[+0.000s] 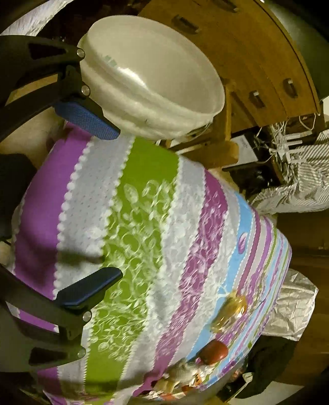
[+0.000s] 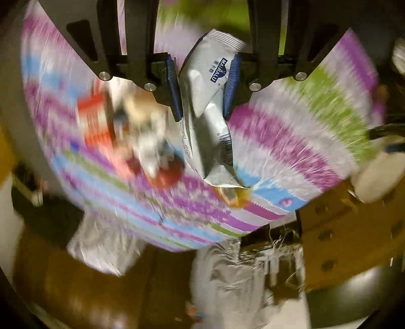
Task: Collect trash
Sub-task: 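Return to the bed and grasp the white snack bag with the right tool, then grasp the grey yarn ball with the left tool while the right tool holds the bag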
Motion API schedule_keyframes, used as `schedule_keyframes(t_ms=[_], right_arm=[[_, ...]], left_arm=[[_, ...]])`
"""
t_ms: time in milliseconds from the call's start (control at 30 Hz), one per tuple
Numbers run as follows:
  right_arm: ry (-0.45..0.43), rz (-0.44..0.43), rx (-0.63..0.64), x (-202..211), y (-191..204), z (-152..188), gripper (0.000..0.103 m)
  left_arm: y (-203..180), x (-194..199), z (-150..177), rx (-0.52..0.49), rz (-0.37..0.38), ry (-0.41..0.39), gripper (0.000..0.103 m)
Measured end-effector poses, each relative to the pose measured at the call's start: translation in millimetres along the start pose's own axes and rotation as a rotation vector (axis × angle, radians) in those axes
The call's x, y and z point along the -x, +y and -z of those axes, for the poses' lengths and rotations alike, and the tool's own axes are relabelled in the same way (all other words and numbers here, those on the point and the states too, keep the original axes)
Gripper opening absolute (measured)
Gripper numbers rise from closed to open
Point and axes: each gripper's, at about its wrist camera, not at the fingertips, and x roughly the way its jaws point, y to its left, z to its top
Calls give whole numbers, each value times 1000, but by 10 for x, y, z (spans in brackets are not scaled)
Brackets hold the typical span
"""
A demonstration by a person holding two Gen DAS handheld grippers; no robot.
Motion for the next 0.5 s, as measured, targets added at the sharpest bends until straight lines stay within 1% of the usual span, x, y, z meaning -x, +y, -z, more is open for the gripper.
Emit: schedule_keyframes(t_ms=[67, 100, 167, 200, 233, 333, 400, 500], right_arm=[[26, -14, -81, 251, -139, 327, 34], [44, -12, -121, 306, -224, 456, 34], [70, 35, -174, 419, -409, 697, 34], [82, 50, -195, 430, -479, 777, 34], [99, 52, -242, 426, -594, 871, 35], [106, 73, -297, 365, -749, 998, 36], [97, 58, -324, 295, -800, 1012, 37], [80, 32, -354, 116, -820, 1056, 44]], left_arm=[[-97, -24, 43, -18, 12, 12, 97], [-143, -32, 62, -26, 18, 18, 97], [-261, -36, 98, -41, 40, 29, 97], [-316, -31, 111, -50, 52, 30, 97], [-399, -19, 123, -64, 65, 28, 97], [-648, 38, 143, -118, 99, 11, 97], [-804, 47, 137, -148, 124, 10, 97], [-1021, 27, 131, -176, 158, 29, 97]])
